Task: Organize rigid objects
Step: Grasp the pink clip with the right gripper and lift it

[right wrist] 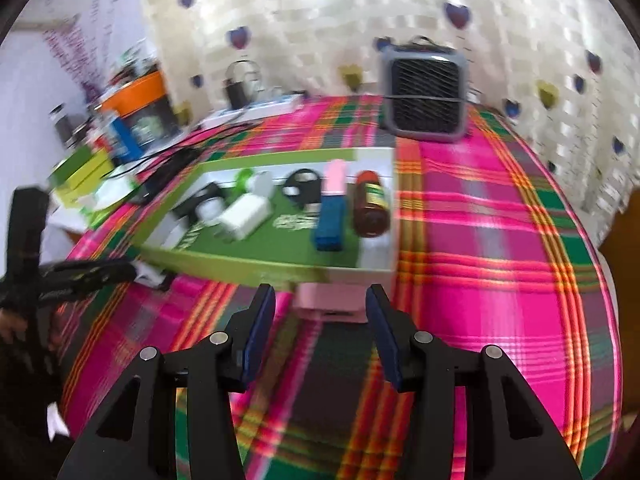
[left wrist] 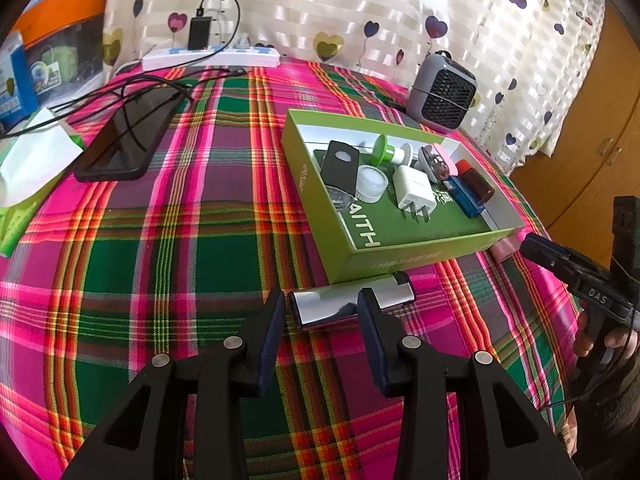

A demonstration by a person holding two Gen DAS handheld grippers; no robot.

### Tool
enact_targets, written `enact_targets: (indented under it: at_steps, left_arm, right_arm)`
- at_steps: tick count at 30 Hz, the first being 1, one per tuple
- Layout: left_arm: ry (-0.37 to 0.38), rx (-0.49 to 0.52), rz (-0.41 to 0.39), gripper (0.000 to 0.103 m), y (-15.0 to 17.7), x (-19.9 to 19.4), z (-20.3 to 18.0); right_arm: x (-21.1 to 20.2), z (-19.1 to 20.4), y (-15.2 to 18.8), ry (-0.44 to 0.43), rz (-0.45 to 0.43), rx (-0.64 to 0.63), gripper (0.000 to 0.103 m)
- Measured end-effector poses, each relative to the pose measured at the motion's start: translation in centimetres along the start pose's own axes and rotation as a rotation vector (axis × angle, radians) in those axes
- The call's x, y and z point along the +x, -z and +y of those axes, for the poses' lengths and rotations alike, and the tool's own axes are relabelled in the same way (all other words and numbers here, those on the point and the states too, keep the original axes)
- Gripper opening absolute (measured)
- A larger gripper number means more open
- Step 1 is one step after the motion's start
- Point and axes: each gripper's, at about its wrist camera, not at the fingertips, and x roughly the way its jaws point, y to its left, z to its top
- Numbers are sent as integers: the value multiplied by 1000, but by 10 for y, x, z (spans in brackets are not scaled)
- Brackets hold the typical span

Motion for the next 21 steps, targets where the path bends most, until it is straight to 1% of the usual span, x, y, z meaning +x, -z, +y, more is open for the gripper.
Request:
enact_targets:
  at_steps: [2, 8, 10, 12, 14, 17, 21]
  left_arm:
    - [0, -4, 0, 36, 0, 0, 1]
    - [-1, -6, 0, 36, 0, 0, 2]
    - [-4, -4, 0, 36, 0, 0, 1]
    - [-3, -5, 0, 36, 0, -1, 2]
    - [-4, -4, 0, 36, 1, -1, 1]
    - [-2, -6, 0, 36, 0, -1, 2]
    - [-3, -5, 0, 36, 0, -1, 2]
  right_arm:
    - [4, -4, 0, -6, 11, 9, 48]
    - [21, -3, -3, -74, 75, 13, 48]
    - [22, -1, -2, -74, 80, 9, 49]
    - [20, 2, 1, -94, 85, -2, 49]
    - [18, 8, 5, -120, 98, -29, 49]
    - [16, 20, 11, -133, 115, -91, 49]
    - [14, 37, 20, -193, 143, -165, 49]
